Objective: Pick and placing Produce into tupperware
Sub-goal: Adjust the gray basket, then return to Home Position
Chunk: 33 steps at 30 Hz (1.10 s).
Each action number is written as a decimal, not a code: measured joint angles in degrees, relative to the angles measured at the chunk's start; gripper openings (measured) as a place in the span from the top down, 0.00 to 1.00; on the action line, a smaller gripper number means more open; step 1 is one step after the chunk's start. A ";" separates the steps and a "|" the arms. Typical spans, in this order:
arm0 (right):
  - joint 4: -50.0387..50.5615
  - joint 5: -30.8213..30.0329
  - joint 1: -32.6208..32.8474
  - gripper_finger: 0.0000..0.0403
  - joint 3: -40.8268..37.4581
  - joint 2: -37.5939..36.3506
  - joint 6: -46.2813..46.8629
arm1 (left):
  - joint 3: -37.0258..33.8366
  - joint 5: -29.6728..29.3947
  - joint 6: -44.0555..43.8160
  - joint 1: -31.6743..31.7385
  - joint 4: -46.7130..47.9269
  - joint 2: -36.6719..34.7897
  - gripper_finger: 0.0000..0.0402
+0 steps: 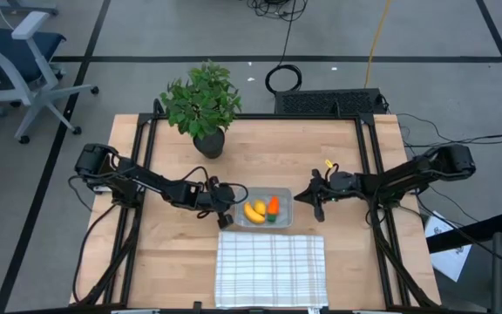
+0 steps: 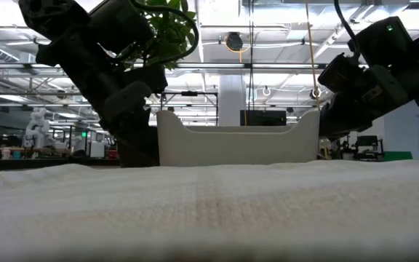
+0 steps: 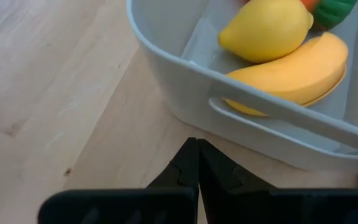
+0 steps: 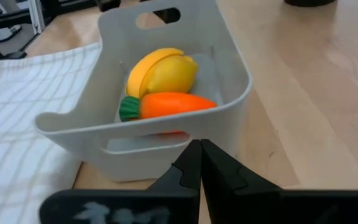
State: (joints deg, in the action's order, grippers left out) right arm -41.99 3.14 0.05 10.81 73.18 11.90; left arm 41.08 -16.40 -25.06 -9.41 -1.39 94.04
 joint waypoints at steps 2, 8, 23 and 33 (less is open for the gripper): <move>2.10 0.00 -0.02 1.00 0.00 -2.25 0.06 | 0.00 -0.16 0.82 0.00 0.30 -0.03 1.00; 9.06 -0.18 0.00 1.00 -0.01 -9.08 -0.34 | -0.06 -2.44 1.07 0.00 6.18 -1.36 1.00; 9.75 -0.49 -0.80 1.00 -7.10 -27.74 -0.80 | -7.28 -10.62 14.85 0.52 8.91 -21.46 1.00; 6.27 -0.55 -2.75 1.00 -7.83 -32.05 -2.62 | -31.77 8.66 28.38 8.60 -31.52 -39.68 1.00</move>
State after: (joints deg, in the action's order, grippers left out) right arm -35.72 2.59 -2.70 2.98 41.12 9.28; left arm 9.31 -7.75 3.33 -0.81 -32.91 54.36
